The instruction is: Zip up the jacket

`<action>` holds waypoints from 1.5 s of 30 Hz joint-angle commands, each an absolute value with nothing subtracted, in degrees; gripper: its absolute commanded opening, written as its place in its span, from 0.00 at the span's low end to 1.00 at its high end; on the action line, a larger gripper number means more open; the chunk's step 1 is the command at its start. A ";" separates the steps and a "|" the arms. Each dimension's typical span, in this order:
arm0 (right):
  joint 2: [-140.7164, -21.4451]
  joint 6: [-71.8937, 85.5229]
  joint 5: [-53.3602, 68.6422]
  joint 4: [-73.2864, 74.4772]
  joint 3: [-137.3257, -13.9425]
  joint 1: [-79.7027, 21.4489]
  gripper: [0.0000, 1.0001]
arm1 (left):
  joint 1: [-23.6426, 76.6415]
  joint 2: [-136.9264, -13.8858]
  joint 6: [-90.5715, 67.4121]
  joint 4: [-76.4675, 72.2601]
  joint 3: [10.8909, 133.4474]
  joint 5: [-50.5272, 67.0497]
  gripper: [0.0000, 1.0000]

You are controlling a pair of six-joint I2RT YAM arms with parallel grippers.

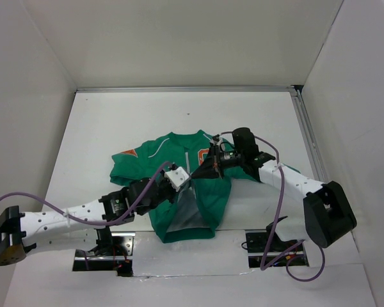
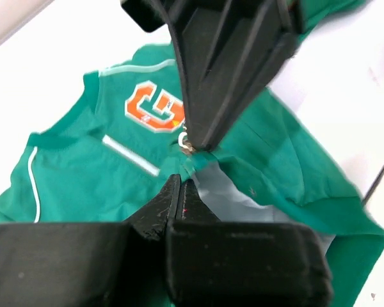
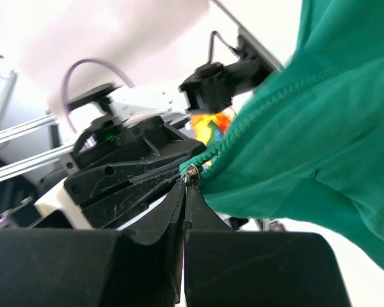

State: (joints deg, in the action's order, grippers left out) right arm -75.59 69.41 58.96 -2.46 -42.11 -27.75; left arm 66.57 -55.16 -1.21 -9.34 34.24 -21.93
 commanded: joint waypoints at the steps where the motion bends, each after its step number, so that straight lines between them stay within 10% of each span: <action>1: -75.94 72.15 59.33 -8.78 -43.86 -25.93 0.00 | 66.80 -50.54 1.32 -16.61 33.14 -18.99 0.00; 33: -77.61 42.63 25.92 6.79 -49.40 -31.02 0.00 | 66.88 -35.86 3.44 -18.63 27.42 -4.21 0.00; 40: -68.39 43.07 26.56 -2.37 -42.90 -33.92 0.00 | 66.88 -37.00 -13.94 -2.66 34.62 -13.79 0.73; 45: -61.80 42.63 18.37 -2.20 -38.94 -38.93 0.00 | 66.88 -37.26 -35.13 12.02 37.79 -7.15 0.85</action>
State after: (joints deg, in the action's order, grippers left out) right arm -65.67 44.40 25.19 2.61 -39.92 -36.93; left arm 66.63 -37.30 -20.10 3.05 35.77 -11.11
